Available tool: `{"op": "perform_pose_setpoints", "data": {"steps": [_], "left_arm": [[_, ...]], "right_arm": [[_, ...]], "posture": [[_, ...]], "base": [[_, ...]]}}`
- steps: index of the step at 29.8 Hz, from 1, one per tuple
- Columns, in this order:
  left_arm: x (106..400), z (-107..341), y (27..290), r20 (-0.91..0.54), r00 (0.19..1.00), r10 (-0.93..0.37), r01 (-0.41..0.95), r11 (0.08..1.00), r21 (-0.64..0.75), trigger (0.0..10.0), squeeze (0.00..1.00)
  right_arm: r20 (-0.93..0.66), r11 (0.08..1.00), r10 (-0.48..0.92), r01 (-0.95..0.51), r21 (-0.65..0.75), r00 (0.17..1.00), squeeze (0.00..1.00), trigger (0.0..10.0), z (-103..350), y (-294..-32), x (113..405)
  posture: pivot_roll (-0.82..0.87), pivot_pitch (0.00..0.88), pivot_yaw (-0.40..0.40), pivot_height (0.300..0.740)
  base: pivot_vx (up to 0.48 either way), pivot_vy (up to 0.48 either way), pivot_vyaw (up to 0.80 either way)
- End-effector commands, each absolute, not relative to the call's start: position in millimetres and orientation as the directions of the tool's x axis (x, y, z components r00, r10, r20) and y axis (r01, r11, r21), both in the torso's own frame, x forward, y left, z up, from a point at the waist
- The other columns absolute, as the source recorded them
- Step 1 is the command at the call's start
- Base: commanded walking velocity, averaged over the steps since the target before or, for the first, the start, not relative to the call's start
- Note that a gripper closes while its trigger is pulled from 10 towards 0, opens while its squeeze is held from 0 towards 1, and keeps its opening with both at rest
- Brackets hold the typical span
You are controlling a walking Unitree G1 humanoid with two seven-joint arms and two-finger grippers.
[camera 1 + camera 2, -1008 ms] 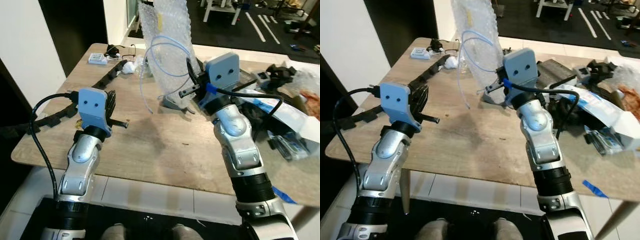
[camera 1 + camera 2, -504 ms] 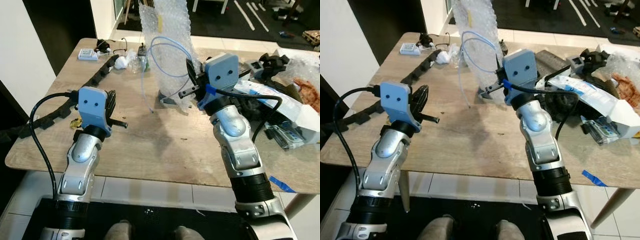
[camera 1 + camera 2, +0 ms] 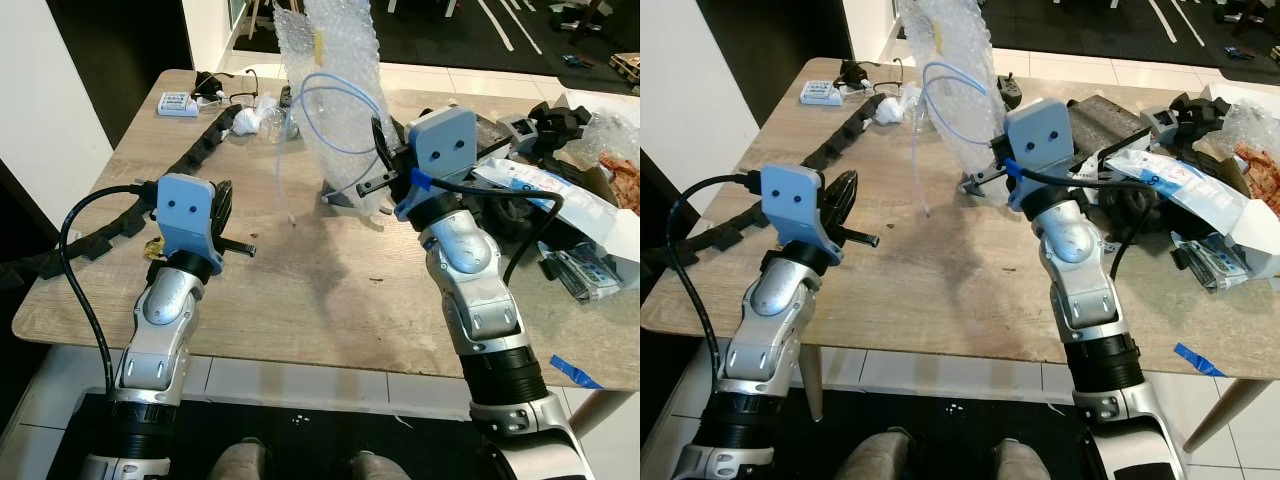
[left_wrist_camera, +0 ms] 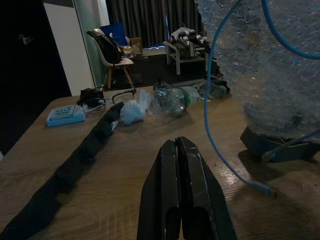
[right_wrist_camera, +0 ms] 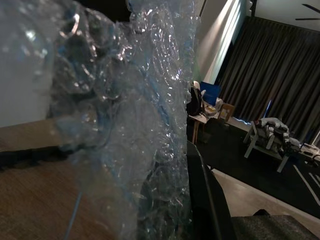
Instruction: Picking trash to rubbish bin
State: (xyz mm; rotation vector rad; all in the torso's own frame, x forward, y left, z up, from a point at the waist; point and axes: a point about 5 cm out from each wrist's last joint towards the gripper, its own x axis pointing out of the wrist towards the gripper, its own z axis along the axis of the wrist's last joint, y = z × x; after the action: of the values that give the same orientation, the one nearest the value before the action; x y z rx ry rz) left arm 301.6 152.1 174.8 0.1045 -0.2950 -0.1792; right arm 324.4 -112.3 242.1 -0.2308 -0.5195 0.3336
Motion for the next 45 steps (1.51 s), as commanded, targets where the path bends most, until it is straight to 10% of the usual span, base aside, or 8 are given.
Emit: {"op": "perform_pose_setpoints", "data": {"steps": [1, 45], "left_arm": [[300.6, 174.7, 151.6, 0.276, 0.94, -0.198, 0.17, 0.978, 0.122, 10.0, 0.0], [301.8, 165.5, 146.2, 0.206, 0.951, -0.232, 0.204, 0.968, 0.148, 10.0, 0.0]], "right_arm": [[0.441, 0.917, 0.376, -0.259, -0.302, 0.815, 0.0, 10.0, 239.5, -111.0, 324.1], [0.431, 0.928, 0.351, -0.246, -0.282, 0.831, 0.0, 10.0, 236.5, -113.0, 324.1]], "posture": [[0.05, 0.054, -0.044, 0.74], [0.05, 0.076, -0.034, 0.74]], "base": [[-0.259, 0.0, 0.0], [-0.087, 0.0, 0.0]]}}
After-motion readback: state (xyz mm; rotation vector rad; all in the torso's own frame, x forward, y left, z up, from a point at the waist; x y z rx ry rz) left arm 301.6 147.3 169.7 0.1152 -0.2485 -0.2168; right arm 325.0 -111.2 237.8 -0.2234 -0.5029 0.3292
